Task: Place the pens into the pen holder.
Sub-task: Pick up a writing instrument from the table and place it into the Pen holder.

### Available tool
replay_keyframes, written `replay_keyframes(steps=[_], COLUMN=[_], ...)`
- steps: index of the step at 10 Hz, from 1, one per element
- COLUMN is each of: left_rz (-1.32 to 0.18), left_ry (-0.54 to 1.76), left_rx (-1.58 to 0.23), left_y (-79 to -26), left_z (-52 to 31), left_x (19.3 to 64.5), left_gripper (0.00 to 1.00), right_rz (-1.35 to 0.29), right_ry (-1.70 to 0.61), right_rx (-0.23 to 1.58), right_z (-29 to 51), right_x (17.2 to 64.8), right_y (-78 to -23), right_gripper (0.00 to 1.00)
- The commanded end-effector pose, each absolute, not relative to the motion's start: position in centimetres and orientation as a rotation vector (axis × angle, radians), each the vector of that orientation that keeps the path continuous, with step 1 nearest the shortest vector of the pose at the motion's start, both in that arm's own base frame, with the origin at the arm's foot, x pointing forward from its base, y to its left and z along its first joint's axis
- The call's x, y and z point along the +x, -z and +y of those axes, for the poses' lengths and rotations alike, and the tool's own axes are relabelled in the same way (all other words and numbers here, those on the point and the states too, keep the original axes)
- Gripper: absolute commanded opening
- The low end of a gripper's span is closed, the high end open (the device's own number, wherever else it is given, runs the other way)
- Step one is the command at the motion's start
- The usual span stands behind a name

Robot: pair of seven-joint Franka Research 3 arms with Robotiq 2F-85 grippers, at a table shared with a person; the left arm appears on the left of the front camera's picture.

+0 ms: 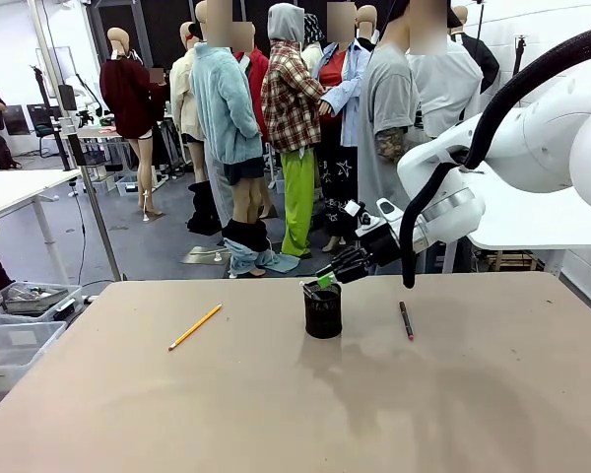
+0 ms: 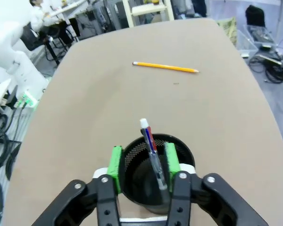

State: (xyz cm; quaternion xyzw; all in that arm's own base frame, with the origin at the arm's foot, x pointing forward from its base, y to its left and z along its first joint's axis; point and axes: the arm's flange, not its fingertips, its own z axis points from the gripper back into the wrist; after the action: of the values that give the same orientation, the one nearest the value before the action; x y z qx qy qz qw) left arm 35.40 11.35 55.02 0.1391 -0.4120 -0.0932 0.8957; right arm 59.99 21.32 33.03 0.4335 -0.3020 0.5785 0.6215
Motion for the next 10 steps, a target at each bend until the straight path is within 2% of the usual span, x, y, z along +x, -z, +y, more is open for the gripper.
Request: replay_keyframes(steps=[1,5,7,10], left_rz=[-0.851,-0.851,-0.851,-0.851], left_ry=[0.189,0.189,0.189,0.189], left_rx=[0.294,0.294,0.294,0.294], left_y=[-55.0,-55.0,-55.0,-55.0], left_z=[11.5,11.5,11.5,11.5], left_x=[35.3,35.3,35.3,35.3], left_gripper=[1.0,1.0,1.0,1.0], right_rz=[-0.638,-0.408,-0.178,-0.009], right_ry=[-1.277,-0.958,-0.828,-0.726], right_rx=[0.857,0.388,0.276,0.155], right_z=[19.1,14.9,16.2,19.0], right_x=[58.0,55.5,57.4,59.8], right_y=[-34.6,-41.7,-42.6,-40.5], right_gripper=[0.71,0.71,0.71,0.71])
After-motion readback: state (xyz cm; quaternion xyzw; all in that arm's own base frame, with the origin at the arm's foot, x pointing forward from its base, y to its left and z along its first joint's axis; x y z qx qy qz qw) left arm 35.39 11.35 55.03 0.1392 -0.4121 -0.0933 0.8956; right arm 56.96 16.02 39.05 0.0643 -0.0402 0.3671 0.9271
